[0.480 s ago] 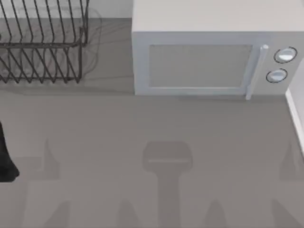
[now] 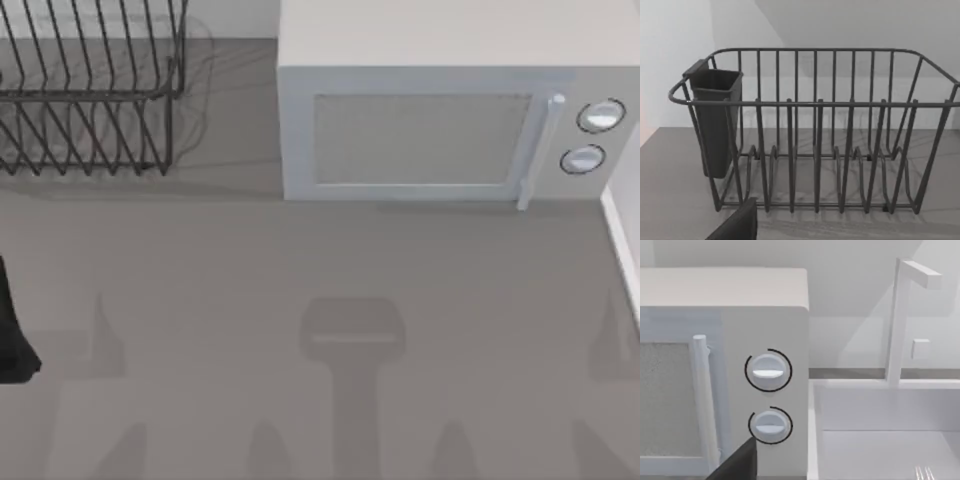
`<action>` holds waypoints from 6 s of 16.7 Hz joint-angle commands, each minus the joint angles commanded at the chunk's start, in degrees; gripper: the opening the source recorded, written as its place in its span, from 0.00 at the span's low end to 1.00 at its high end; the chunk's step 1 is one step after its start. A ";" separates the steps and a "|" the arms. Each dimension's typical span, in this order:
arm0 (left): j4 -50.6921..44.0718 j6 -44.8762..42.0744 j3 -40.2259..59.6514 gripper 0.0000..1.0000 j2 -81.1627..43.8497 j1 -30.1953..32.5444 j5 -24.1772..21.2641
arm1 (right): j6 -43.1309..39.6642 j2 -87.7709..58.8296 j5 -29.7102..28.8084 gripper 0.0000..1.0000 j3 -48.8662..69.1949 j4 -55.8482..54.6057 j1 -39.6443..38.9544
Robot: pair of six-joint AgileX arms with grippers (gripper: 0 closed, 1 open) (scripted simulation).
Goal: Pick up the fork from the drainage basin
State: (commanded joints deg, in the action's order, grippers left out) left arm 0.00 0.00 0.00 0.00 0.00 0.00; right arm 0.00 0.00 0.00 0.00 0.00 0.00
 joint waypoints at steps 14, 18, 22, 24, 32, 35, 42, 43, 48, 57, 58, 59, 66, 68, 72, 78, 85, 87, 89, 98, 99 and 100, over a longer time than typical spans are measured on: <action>0.00 0.00 0.00 1.00 0.00 0.00 0.00 | 0.00 0.00 0.00 1.00 0.00 0.00 0.00; 0.00 0.00 0.00 1.00 0.00 0.00 0.00 | -0.25 -1.72 -0.01 1.00 1.67 1.17 0.27; 0.00 0.00 0.00 1.00 0.00 0.00 0.00 | -1.66 -12.38 -0.04 1.00 11.96 7.86 1.80; 0.00 0.00 0.00 1.00 0.00 0.00 0.00 | -2.73 -21.23 -0.06 1.00 20.21 12.93 2.95; 0.00 0.00 0.00 1.00 0.00 0.00 0.00 | -8.23 -71.09 -0.18 1.00 64.49 38.99 8.90; 0.00 0.00 0.00 1.00 0.00 0.00 0.00 | -10.39 -91.33 -0.23 1.00 82.19 49.18 11.23; 0.00 0.00 0.00 1.00 0.00 0.00 0.00 | -14.37 -129.18 -0.31 1.00 115.22 68.06 15.54; 0.00 0.00 0.00 1.00 0.00 0.00 0.00 | -14.75 -132.67 -0.32 1.00 118.26 69.88 15.96; 0.00 0.00 0.00 1.00 0.00 0.00 0.00 | -15.74 -141.20 -0.34 1.00 125.75 74.54 17.02; 0.00 0.00 0.00 1.00 0.00 0.00 0.00 | -15.66 -143.08 -0.37 1.00 122.83 70.32 16.73; 0.00 0.00 0.00 1.00 0.00 0.00 0.00 | -15.65 -144.09 -0.39 1.00 121.46 67.81 16.75; 0.00 0.00 0.00 1.00 0.00 0.00 0.00 | -15.63 -145.23 -0.40 1.00 119.93 64.79 16.78; 0.00 0.00 0.00 1.00 0.00 0.00 0.00 | -15.58 -151.87 -0.48 1.00 111.40 49.51 16.95; 0.00 0.00 0.00 1.00 0.00 0.00 0.00 | -15.58 -151.90 -0.48 1.00 111.37 49.47 16.95; 0.00 0.00 0.00 1.00 0.00 0.00 0.00 | -15.58 -151.90 -0.48 0.85 111.37 49.47 16.95; 0.00 0.00 0.00 1.00 0.00 0.00 0.00 | -15.58 -151.90 -0.48 0.40 111.37 49.47 16.95; 0.00 0.00 0.00 1.00 0.00 0.00 0.00 | -15.58 -151.90 -0.48 0.00 111.37 49.47 16.95; 0.00 0.00 0.00 1.00 0.00 0.00 0.00 | -15.58 -151.90 -0.48 0.00 111.37 49.47 16.95; 0.00 0.00 0.00 1.00 0.00 0.00 0.00 | -15.58 -151.90 -0.48 0.00 111.37 49.47 16.95; 0.00 0.00 0.00 1.00 0.00 0.00 0.00 | -15.08 -147.11 0.25 0.00 119.44 59.81 16.87; 0.00 0.00 0.00 1.00 0.00 0.00 0.00 | -15.10 -146.32 0.27 0.00 121.55 63.12 16.88; 0.00 0.00 0.00 1.00 0.00 0.00 0.00 | -15.12 -145.45 0.28 0.00 123.71 66.56 16.89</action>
State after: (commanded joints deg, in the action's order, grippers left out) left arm 0.00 0.00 0.00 0.00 0.00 0.00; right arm -15.12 -145.45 0.28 123.71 66.56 16.89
